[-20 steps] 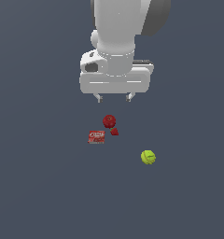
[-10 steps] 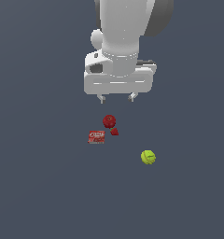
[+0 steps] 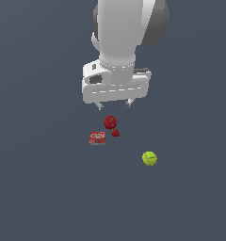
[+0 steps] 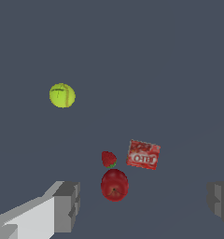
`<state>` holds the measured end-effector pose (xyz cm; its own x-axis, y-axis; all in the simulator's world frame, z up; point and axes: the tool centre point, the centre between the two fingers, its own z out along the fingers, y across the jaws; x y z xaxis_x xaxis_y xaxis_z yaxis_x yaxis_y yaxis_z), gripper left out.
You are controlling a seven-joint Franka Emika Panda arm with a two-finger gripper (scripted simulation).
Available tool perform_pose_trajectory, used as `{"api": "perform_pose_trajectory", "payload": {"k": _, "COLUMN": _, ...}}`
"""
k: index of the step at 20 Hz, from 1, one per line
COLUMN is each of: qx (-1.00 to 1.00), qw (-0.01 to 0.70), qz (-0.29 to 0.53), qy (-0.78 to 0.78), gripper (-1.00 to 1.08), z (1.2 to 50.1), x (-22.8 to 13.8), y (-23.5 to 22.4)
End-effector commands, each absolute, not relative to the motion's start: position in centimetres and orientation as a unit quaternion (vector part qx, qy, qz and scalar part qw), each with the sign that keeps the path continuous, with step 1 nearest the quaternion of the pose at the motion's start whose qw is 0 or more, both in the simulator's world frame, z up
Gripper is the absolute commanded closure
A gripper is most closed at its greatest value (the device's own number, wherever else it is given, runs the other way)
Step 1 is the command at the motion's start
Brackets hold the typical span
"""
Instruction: Pick up a designated object from a clutter of objects.
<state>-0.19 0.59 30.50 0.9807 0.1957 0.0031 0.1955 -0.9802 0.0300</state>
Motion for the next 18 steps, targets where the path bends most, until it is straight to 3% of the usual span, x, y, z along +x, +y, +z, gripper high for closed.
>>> {"api": "perform_pose_trajectory", "payload": {"k": 1, "qx": 0.993, "qw": 0.017, "qz": 0.002, "qy": 0.120, "gripper": -0.92, "z": 29.6, "x": -0.1, "y": 0.1}}
{"api": "perform_pose_trajectory", "payload": {"k": 18, "qx": 0.949, "qw": 0.026, "qz": -0.009, "qy": 0.315, "gripper": -0.92, "z": 22.0, "x": 0.1, "y": -3.6}}
